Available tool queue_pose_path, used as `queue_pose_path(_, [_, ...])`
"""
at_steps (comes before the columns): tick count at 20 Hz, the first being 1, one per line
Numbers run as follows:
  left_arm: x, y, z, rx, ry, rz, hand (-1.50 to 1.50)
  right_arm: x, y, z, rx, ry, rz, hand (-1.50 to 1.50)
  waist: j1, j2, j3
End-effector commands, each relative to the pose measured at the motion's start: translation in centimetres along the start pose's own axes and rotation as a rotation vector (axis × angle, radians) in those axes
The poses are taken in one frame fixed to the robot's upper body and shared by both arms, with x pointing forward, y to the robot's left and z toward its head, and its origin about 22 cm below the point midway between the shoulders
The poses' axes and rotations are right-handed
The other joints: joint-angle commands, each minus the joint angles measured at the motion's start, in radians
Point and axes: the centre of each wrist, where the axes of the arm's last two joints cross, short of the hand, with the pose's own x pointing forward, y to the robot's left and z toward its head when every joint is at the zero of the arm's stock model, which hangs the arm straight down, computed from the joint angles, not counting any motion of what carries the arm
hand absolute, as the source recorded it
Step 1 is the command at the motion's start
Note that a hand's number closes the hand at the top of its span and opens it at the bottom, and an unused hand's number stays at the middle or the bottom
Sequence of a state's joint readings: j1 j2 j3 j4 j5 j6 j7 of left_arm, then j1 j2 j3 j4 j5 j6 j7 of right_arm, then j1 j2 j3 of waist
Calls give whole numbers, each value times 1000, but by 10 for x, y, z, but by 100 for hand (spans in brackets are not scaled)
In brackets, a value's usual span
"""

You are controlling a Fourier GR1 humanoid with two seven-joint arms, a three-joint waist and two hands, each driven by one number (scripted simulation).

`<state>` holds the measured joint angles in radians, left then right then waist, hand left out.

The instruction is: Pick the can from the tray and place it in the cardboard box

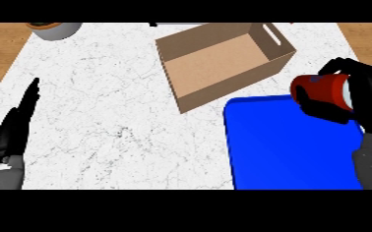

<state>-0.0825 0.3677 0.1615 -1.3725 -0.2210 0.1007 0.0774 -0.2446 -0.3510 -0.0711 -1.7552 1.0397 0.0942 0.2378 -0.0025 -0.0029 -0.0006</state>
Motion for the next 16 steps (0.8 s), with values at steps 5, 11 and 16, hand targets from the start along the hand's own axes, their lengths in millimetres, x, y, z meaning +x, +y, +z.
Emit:
queue_pose_path(5, [8,-12,-6,-9,-19,4,0,68,-2,-52,2,-62,-190,150,22,7,1])
queue_pose_path(11, [0,-6,-8,-10,-6,2,0,100,4,-85,-1,-32,-311,150,15,6,1])
queue_pose_path(16, [7,-9,-7,-18,-17,2,0,136,-1,-127,45,20,-396,150,27,8,1])
